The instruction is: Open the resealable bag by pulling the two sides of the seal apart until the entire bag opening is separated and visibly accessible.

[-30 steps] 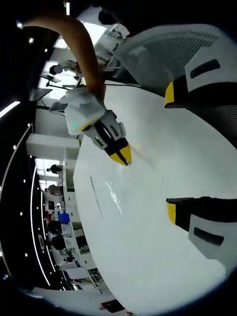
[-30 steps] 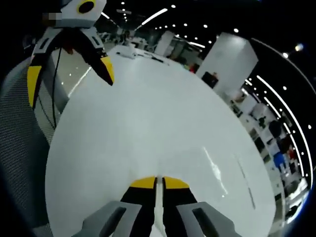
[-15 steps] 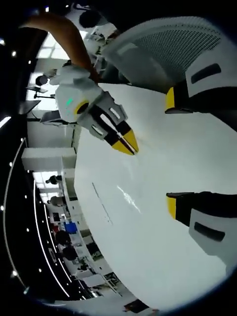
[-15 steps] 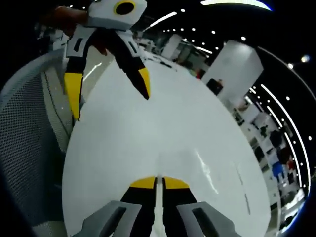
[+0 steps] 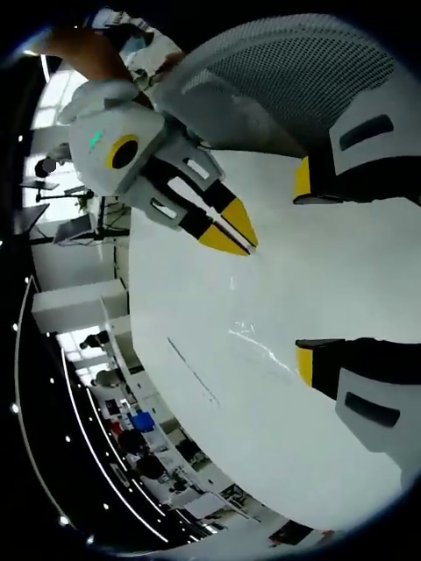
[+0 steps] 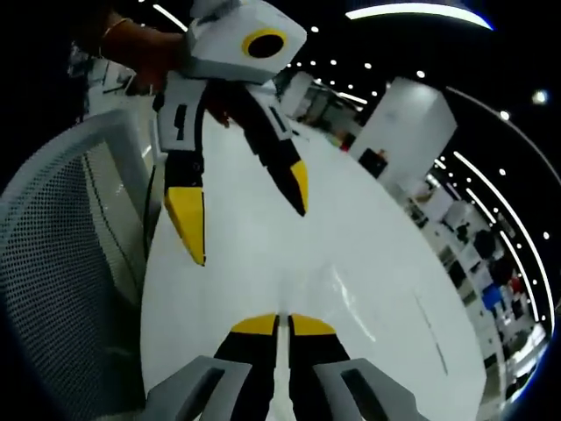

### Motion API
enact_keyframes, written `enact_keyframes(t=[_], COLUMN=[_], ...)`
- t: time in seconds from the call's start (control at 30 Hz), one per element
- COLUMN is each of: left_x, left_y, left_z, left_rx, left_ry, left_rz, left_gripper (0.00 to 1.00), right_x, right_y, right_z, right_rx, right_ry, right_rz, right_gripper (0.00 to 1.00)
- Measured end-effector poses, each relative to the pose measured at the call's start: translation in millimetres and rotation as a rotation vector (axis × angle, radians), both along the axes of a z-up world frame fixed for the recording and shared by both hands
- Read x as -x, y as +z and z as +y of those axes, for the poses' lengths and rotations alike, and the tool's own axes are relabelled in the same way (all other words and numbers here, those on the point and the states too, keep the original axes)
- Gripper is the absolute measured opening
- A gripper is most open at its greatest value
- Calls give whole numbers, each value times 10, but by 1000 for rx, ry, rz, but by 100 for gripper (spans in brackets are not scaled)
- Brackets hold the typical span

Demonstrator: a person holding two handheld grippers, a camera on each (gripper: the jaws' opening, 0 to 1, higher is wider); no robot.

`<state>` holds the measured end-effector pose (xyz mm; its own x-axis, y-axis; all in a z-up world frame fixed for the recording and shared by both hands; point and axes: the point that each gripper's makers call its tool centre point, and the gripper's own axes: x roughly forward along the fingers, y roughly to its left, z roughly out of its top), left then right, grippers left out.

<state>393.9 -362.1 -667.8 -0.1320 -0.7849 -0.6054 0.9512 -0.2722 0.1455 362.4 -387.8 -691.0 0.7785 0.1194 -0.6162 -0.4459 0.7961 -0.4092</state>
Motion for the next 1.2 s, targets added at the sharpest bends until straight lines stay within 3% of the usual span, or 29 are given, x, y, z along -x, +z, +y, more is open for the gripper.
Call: enact_keyframes(t=[0.1,0.23,0.37,0.5,0.83,0.97,1.07,1.2], left_x=[23,101,147,178,242,326,329,358], left_y=[22,20,15,6,-106,-125,-162,-167], left_z=[-46,-89,-129,-162,-128,-97,-74,-65], left_rx=[0,-16,-17,-18,-70,-69,-94,-102], left_ry=[-23,-104,-133,-149,-249,-341,-396,-415], left_rz=[-31,-113,-144,-131,-209,-265,-356,-383], left_gripper=[57,53,48,35,28,26,22,20], right_x=[27,51,68,86,110,107,105,103], right_y=[16,39,46,47,28,27,26,19], right_z=[30,68,93,124,216,243,262,302], right_rx=[-8,-18,-29,-37,-45,-50,-52,-53], right_ry=[0,1,-1,1,22,30,34,43], right_rz=[-4,-11,-15,-15,-10,-9,-9,-6], right_gripper=[0,0,0,0,0,0,0,0])
